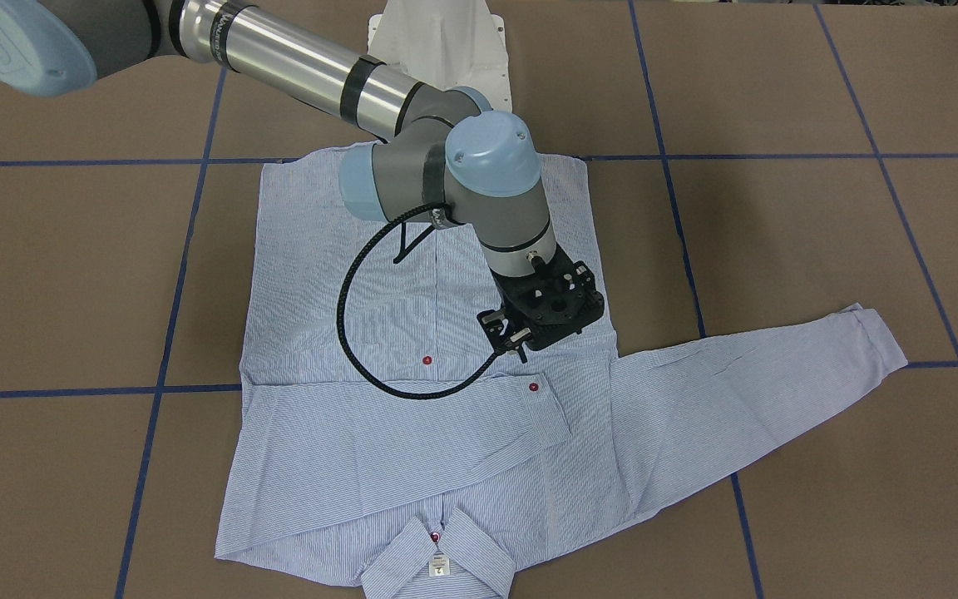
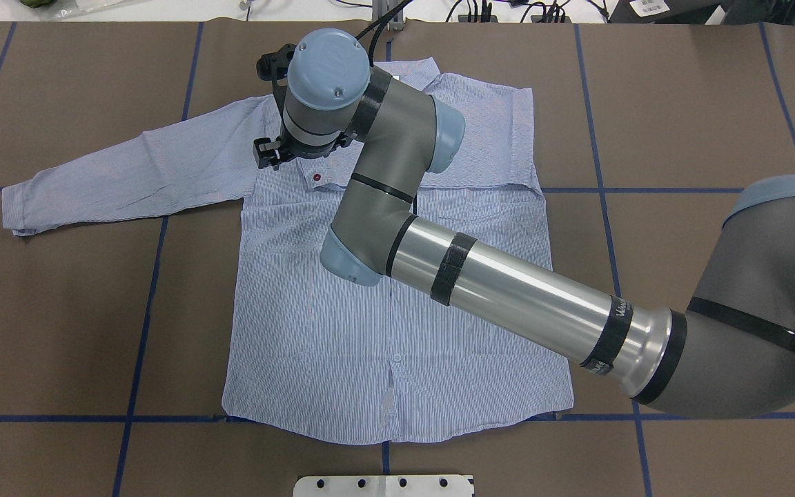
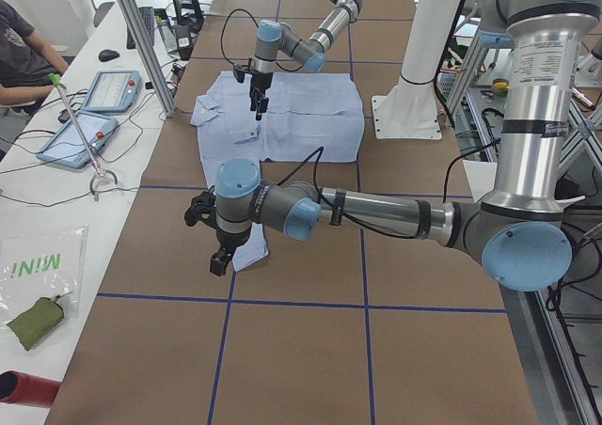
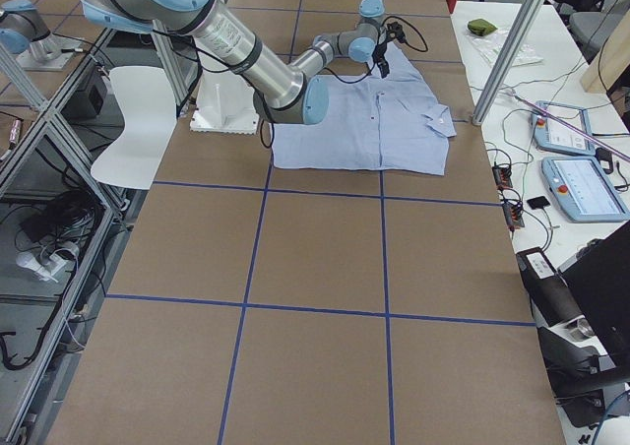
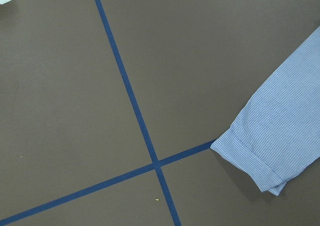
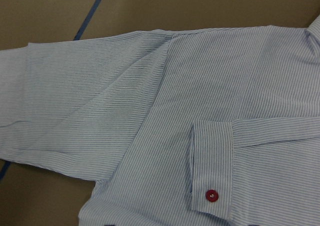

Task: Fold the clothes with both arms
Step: 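Carry the held sleeve across the shirt front toward the collar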

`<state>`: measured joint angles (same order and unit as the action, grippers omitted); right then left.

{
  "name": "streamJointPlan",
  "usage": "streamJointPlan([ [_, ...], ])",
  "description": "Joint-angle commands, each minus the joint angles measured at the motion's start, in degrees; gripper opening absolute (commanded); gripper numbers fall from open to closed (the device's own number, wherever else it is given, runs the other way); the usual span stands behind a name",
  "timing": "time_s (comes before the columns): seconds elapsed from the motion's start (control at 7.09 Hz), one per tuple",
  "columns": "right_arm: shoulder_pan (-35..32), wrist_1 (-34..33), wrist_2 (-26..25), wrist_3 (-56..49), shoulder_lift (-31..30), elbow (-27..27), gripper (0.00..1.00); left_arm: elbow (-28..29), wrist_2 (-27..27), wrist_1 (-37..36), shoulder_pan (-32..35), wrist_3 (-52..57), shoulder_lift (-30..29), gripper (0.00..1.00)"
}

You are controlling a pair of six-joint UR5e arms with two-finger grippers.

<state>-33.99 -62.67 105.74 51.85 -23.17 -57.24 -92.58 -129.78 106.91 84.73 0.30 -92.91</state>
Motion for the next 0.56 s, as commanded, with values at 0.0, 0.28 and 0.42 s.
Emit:
streamJointPlan([
  [0.0, -0.02, -4.09, 0.42, 6.21, 0.06, -3.37, 0.99, 5.18, -0.03, 11.06, -0.7, -9.3, -0.42, 0.99],
  [0.28, -2.46, -23.83, 3.13, 6.15, -0.2, -13.56, 0.99, 11.52, 0.06, 25.56, -5.77, -26.38, -0.43, 0.99],
  [0.42, -4.57, -27.65, 5.15, 6.33, -1.07, -15.51, 0.99, 13.02, 0.06, 31.98, -8.58, -36.32, 0.18, 0.99],
])
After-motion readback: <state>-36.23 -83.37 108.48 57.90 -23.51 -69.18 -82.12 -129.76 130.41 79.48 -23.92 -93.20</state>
